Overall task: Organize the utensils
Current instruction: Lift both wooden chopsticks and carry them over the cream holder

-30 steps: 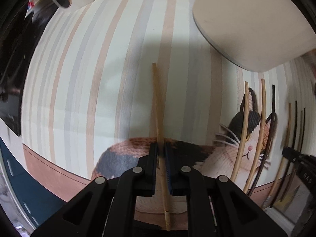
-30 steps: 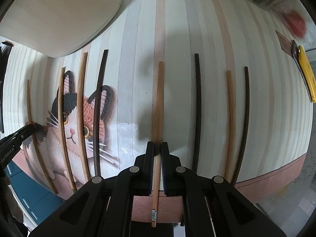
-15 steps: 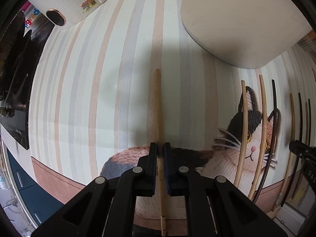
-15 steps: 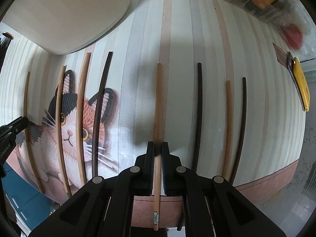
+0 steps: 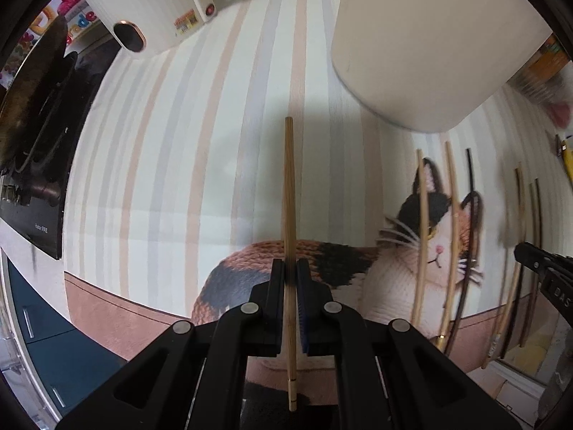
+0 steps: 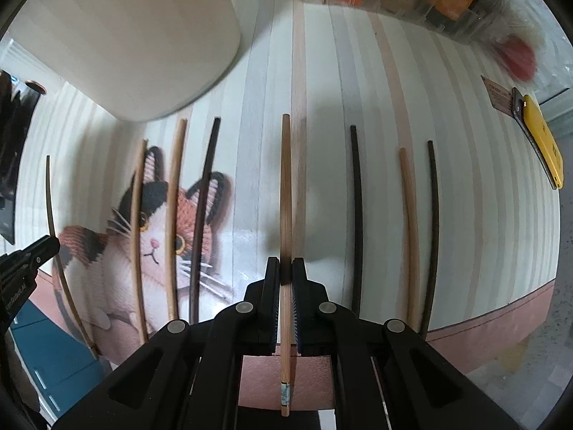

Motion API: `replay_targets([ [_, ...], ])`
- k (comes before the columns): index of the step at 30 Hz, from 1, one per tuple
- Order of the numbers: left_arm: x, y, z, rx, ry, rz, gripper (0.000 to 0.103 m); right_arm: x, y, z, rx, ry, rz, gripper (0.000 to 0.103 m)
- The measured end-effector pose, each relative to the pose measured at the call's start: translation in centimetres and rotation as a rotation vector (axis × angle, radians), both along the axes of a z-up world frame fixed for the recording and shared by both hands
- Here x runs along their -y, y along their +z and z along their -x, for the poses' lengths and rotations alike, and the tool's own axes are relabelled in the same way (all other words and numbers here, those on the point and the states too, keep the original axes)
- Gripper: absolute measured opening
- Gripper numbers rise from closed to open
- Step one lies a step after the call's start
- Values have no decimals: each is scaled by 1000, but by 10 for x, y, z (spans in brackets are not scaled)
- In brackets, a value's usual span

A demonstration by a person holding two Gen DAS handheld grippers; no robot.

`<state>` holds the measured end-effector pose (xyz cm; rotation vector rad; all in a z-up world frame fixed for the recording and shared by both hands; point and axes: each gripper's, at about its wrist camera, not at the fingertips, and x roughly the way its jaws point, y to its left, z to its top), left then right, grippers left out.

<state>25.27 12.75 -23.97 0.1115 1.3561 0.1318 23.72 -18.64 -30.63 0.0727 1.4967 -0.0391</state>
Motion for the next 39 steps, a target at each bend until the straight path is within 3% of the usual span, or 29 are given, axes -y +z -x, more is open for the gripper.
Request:
replay_targets([
  [10, 14, 61, 22, 119, -11, 40, 4, 20, 51, 3, 98, -56, -78, 7],
  [16, 13, 89, 19, 184, -10, 67, 4, 17, 88, -5, 179, -74, -114, 7],
  [22, -1, 116, 1, 266, -11, 91, 4, 0, 105, -17, 259, -65, -138, 7],
  [39, 7, 246, -8, 541, 8, 204, 4, -16, 233, -64, 515, -41, -217, 7],
])
